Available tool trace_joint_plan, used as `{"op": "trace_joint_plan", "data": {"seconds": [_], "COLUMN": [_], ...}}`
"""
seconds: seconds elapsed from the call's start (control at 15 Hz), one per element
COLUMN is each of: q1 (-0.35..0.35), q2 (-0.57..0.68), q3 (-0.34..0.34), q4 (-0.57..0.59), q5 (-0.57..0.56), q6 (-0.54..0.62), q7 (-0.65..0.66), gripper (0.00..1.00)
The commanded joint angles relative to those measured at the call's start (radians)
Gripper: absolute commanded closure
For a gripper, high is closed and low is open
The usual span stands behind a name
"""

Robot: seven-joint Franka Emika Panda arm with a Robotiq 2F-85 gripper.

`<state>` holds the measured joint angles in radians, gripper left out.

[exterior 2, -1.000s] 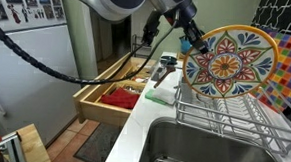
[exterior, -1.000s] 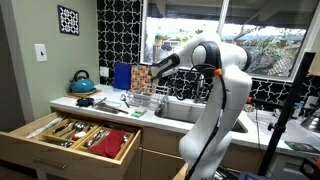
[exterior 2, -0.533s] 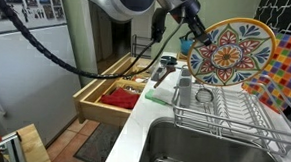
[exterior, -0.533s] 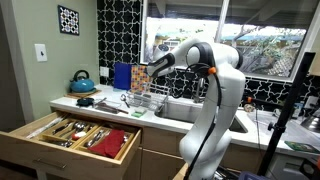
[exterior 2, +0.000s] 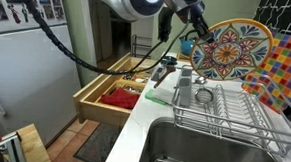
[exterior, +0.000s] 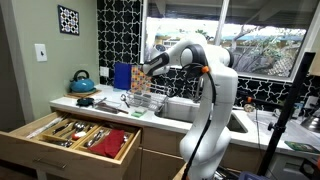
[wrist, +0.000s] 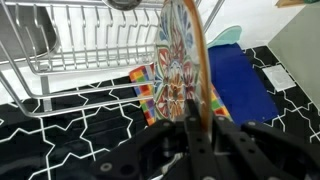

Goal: Put the floral plate on the plates rack

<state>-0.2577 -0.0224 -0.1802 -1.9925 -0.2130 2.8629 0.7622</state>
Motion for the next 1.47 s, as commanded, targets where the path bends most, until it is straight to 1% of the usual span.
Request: {"op": "trace_joint_plan", "data": {"seconds": [0.0,0.47,1.2,1.27,1.33,1.4], "q1": [0.004,0.016,0.023,0.025,0.026,0.027], "q2": [0.086,0.193,0.269,0.274,0.278,0.281], "q3": [0.004,0.0,-0.022,-0.025,-0.026,-0.028], "q4": [0.096,0.201,0.285,0.291,0.296,0.301], "q5": [0.024,-0.023,-0.056,-0.062,-0.068,-0.077], "q6": [0.006,-0.044,-0.103,-0.114,-0.12,-0.125], "q7": [0.021,0.08,0.102,0.106,0.112,0.119], "gripper": [0.95,0.95,0.95,0.94,0.91,0.73]}}
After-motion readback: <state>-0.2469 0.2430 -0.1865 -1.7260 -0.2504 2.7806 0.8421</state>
